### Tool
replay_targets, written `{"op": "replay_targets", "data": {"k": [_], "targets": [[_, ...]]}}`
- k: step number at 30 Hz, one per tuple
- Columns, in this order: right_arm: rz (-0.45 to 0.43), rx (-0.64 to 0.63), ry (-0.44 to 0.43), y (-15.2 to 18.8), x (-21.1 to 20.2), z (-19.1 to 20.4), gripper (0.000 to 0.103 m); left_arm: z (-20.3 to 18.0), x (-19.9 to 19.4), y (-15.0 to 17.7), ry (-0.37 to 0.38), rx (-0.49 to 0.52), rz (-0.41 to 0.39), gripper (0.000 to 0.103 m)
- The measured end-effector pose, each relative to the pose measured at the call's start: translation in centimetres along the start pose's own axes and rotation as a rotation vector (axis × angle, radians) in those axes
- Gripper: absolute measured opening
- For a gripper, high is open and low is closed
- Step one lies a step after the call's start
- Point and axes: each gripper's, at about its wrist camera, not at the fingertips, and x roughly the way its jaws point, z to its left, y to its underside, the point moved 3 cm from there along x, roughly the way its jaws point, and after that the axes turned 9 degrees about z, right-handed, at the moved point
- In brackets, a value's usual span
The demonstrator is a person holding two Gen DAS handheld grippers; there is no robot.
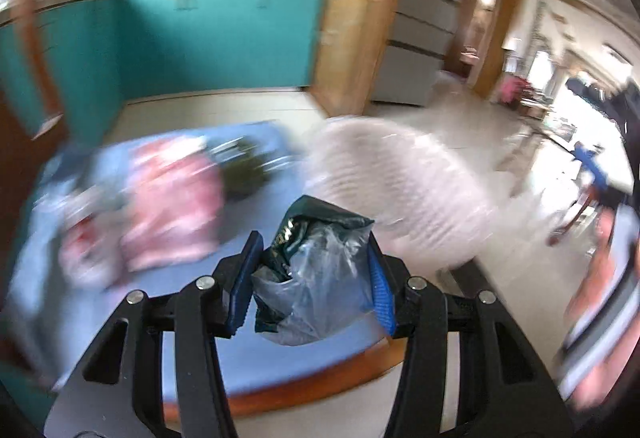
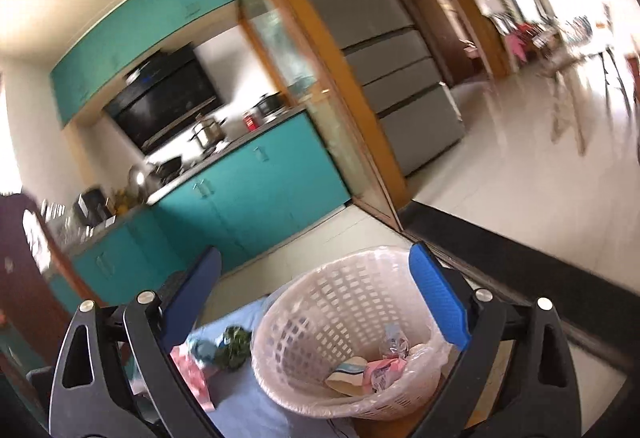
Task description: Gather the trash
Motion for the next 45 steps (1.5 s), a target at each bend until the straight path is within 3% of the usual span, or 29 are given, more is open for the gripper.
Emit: {"op": "replay_targets", "data": {"k": [1,3,4,5,7,10,15,23,27,31,45], "targets": [[-0.008,0.027,0.002,-0.2,-0.2,-0.7,0.093,-1.3,0.7,-1.5,0.031,0.002,-0.003,0.052],[-0.011,0.047,0.004,-0.4,-0.2,-1.4,0.093,-3.6,2.6,-5.0,0.074,-0.006,-0.029,0.067],[-0.006,0.047,0.002,-0.3,-0.1,-1.3,0.093,-4.1,3.5,-6.1,0.057,-0.008,-0.042,0.083],[-0.002,0.05,-0.002,-0.4,-0.1,-1.5,0.093,-4.2,4.3,-6.8,0.022,-0.017,-0.046,0.09],[0.006,0.05,-0.01,-0.4,-0.1,-1.3,0.093,-3.4,5.5,-7.2,-0.03,-0.051,-0.024,0.09],[0.039,0.022,-0.029,-0.3,0.3,-0.4,0.093,-1.2,4.3,-5.6,-0.039,-0.087,-0.019,0.092],[0.117,-0.071,-0.055,1.2,1.7,2.4,0.093,4.8,-2.3,-0.4,-0.137,-0.107,-0.09,0.097],[0.348,-0.367,-0.136,8.4,3.5,10.8,0.093,12.4,-10.0,6.6,-0.322,-0.158,-0.176,0.099],[0.401,-0.481,-0.145,12.0,3.0,13.6,0.093,15.0,-9.8,8.1,-0.312,-0.226,-0.155,0.099],[0.426,-0.525,-0.144,14.1,2.6,14.8,0.093,15.1,-9.1,8.5,-0.321,-0.181,-0.121,0.099],[0.429,-0.517,-0.132,14.3,2.9,14.8,0.093,14.6,-8.6,8.8,-0.288,-0.205,-0.093,0.099]]}}
